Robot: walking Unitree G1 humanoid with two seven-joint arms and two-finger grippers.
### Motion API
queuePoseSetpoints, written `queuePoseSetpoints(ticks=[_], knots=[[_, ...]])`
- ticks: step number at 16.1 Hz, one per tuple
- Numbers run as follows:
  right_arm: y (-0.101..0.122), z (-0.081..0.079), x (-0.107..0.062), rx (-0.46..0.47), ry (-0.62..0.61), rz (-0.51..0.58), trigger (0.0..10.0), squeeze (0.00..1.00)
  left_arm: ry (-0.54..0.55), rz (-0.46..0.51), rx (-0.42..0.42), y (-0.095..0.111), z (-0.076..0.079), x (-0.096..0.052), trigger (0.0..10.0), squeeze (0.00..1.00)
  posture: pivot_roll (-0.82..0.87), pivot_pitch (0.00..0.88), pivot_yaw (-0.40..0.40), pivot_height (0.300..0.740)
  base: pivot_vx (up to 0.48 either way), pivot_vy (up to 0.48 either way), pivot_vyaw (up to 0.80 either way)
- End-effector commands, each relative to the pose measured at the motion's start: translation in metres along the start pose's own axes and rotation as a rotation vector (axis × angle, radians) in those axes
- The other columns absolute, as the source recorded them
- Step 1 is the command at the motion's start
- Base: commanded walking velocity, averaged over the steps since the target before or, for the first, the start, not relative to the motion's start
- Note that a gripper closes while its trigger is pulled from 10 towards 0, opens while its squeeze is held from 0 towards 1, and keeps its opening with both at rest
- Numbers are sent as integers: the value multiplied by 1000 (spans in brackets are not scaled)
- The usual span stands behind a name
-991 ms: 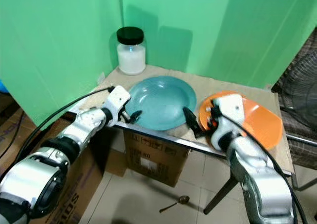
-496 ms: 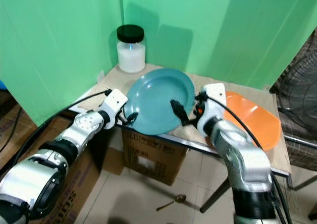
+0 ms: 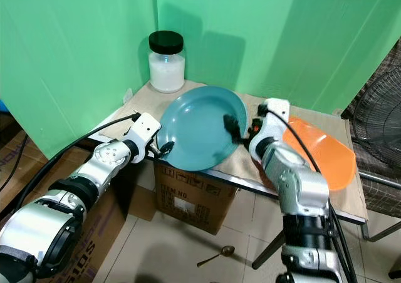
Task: Setting the table
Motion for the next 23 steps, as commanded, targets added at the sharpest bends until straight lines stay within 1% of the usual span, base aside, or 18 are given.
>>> queuePoseSetpoints(ticks=[1, 2, 3, 4, 5, 6, 12, 15, 23], knots=[[-1, 2, 1, 49, 10, -3, 10000, 0, -27, -81, 1, -24, 9, -4, 10000, 0, -199, 0, -72, 740, 0, 0, 0], [-4, 0, 2, 74, 28, -15, 10000, 0, -27, -81, 3, -24, 9, -4, 10000, 0, -199, 0, -72, 740, 0, 0, 0], [-12, 0, 6, 97, 37, -51, 9373, 0, -26, -80, 5, -23, 8, -4, 10000, 0, -200, 0, -71, 740, 0, 0, 0], [-16, 0, 8, 133, 40, -60, 5961, 0, -25, -79, 6, -22, 8, -4, 10000, 0, -200, 0, -70, 740, 0, 0, 0], [-20, 0, 11, 156, 34, -74, 3490, 0, -25, -78, 6, -22, 8, -4, 10000, 0, -199, 0, -69, 740, 0, 0, 0], [-28, -1, 16, 190, 38, -97, 0, 0, -25, -78, 8, -22, 8, -4, 10000, 0, -199, 0, -69, 740, 0, 0, 0], [-39, -7, 27, 256, 52, -135, 0, 0, -29, -82, 15, -23, 7, -4, 10000, 0, -193, 0, -68, 740, 0, 0, 0], [-42, -2, 30, 297, 18, -142, 0, 0, -29, -82, 17, -23, 7, -4, 10000, 0, -191, 0, -69, 740, 0, 0, 0], [-42, 5, 33, 308, -13, -132, 0, 0, -18, -83, 21, -23, 3, -5, 10000, 0, -187, 0, -66, 740, 0, 0, 0]])
Point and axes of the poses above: a point about 5 cm out from each wrist's last joint towards the gripper, its own x axis pointing out of the wrist towards the gripper, its own y axis along the axis of the wrist's last joint, z = x × y, the point moved 5 cm from there along x, pointing out of the wrist towards the gripper, and after that the axes turned 2 degrees about x, right-handed, at the moved point
